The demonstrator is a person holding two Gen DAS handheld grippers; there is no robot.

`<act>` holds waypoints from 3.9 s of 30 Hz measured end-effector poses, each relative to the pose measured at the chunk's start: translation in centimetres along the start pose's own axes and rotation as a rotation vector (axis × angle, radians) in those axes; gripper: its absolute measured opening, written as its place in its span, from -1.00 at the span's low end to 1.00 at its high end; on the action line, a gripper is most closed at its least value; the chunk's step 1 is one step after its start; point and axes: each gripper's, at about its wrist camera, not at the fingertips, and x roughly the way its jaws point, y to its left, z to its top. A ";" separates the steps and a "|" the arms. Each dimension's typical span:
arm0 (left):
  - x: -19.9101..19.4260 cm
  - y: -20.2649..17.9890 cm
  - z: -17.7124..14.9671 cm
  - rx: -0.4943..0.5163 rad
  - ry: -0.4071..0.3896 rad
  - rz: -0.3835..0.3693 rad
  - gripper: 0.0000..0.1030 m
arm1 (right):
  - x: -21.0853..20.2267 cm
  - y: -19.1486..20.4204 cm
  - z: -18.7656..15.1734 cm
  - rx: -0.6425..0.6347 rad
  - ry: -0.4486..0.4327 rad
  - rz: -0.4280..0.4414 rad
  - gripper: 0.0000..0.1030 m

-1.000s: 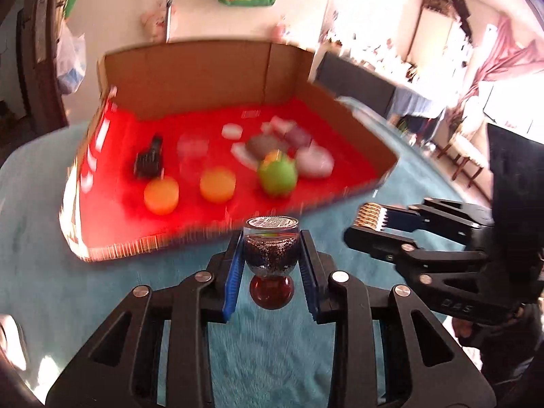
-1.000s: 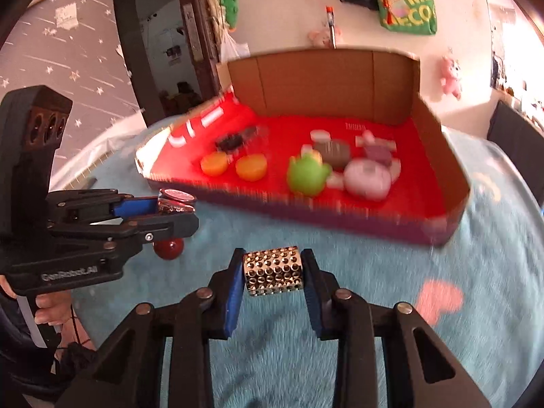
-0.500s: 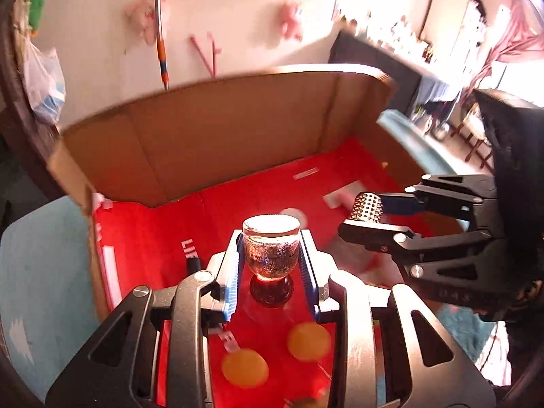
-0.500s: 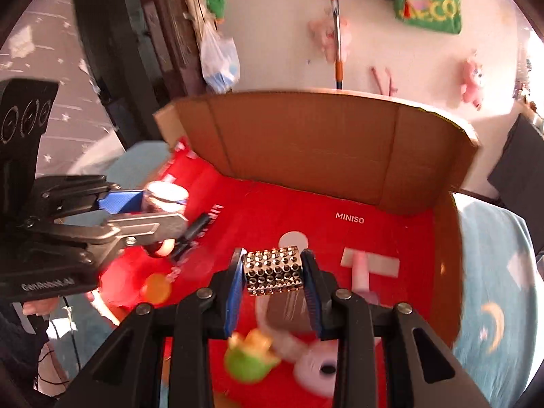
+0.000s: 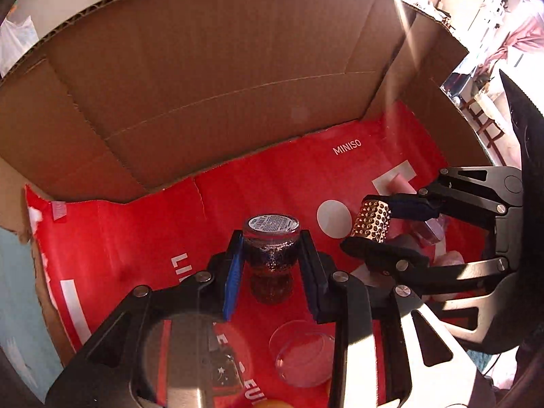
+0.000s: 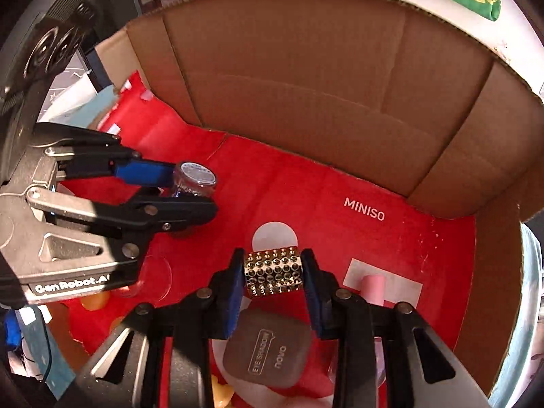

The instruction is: Organize rigid objects

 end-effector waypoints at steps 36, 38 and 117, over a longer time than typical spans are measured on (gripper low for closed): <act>1.2 0.3 -0.3 -0.043 0.015 -0.018 -0.42 | 1.5 -0.8 0.8 0.008 0.026 0.003 -0.32; 1.0 0.4 -0.4 -0.046 0.013 -0.018 -0.42 | 1.5 -0.8 0.8 0.010 0.026 0.005 -0.32; -8.1 -4.6 -16.6 -0.209 -0.553 0.332 0.90 | -9.0 1.8 -13.3 0.181 -0.544 -0.271 0.99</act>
